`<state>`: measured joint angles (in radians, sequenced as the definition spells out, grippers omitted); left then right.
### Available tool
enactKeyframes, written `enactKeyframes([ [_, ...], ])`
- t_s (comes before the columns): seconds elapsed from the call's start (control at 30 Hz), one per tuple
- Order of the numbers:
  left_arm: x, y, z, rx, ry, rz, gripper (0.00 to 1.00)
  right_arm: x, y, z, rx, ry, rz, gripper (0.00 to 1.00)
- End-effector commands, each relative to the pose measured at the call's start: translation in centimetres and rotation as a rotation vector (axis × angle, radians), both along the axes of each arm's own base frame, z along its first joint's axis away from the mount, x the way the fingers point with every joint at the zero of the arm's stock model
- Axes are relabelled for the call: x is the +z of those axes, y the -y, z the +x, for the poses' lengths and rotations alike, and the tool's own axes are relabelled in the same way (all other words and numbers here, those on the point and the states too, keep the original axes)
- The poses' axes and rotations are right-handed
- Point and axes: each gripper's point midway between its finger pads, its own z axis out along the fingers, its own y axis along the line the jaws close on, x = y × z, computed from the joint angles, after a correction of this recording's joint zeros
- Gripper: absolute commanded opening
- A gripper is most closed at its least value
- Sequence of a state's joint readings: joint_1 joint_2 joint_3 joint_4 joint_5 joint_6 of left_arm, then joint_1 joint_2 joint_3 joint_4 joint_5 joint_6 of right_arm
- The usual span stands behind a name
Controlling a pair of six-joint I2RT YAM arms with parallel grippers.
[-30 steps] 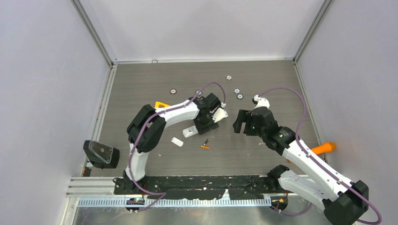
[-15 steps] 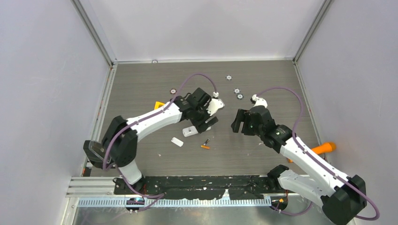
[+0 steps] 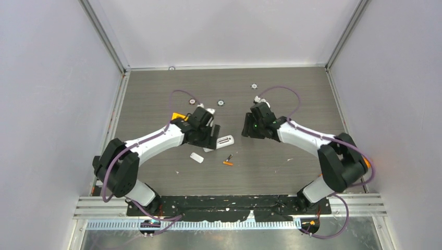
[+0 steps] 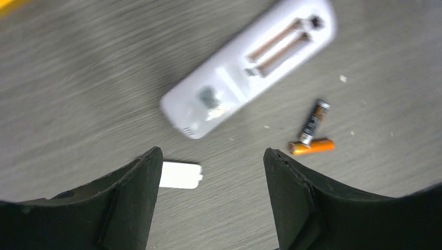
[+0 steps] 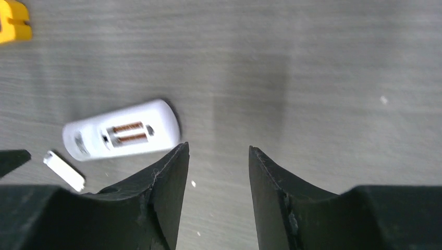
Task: Load the batteries into the remote control
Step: Adjust the remote control at the center of the board.
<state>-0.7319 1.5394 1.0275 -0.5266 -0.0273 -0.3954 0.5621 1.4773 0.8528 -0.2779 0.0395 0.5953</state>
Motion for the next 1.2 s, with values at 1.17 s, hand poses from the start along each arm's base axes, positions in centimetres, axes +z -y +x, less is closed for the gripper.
enactKeyframes([
  [1.17, -2.4, -3.3, 4.5, 0.482, -0.294, -0.425, 0.70, -2.3, -6.7, -3.9, 0.354, -0.027, -0.158, 0.47],
])
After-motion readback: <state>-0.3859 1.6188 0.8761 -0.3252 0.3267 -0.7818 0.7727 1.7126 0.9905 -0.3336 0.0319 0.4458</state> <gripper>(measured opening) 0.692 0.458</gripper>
